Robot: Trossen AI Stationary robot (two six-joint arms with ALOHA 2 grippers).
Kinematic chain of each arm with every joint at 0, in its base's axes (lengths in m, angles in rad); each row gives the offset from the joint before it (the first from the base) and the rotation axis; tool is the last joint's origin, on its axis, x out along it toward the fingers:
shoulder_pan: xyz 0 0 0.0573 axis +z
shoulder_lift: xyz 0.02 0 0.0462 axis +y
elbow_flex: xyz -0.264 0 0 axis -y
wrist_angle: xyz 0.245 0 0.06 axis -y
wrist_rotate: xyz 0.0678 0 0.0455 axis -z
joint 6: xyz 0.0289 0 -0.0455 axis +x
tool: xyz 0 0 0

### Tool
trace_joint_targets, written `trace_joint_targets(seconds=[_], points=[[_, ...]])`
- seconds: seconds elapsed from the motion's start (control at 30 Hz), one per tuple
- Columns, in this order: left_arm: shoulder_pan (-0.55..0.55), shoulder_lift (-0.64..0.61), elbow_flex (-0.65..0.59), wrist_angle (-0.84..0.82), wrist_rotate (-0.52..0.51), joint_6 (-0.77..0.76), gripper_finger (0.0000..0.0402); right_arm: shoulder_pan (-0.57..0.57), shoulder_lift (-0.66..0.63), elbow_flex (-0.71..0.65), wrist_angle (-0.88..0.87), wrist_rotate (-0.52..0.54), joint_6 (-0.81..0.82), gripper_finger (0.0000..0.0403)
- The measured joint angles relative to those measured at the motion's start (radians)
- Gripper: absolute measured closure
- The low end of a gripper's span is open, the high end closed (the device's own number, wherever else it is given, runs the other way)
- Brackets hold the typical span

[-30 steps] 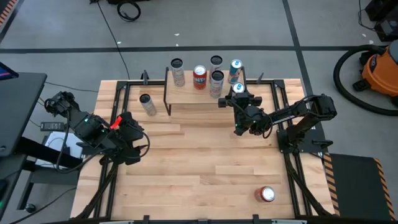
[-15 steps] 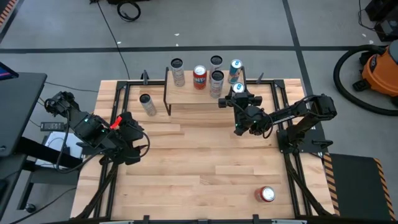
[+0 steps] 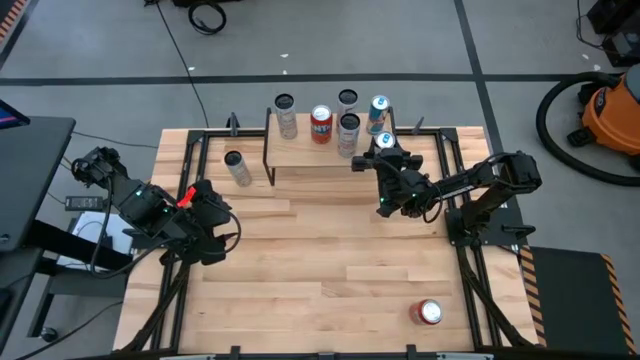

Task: Place canned beverage on shelf
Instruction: Put the blue soda can on the shelf aligned with the other blue soda can

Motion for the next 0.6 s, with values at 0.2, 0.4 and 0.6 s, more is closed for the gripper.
trace_joint_targets(seconds=[0.2,0.4,0.6], points=[[0.000,0.000,0.000,0.000,0.000,0.000,0.0086,0.000,0.000,0.000,0.012,0.000,-0.052,0.0133],[0.000,0.000,0.000,0.000,0.000,0.000,0.0086,0.011,0.000,0.049,0.039,0.003,-0.115,0.0133],[0.000,0.000,0.000,0.000,0.000,0.000,0.0086,0.010,0.000,0.084,0.036,0.002,-0.191,0.0133]])
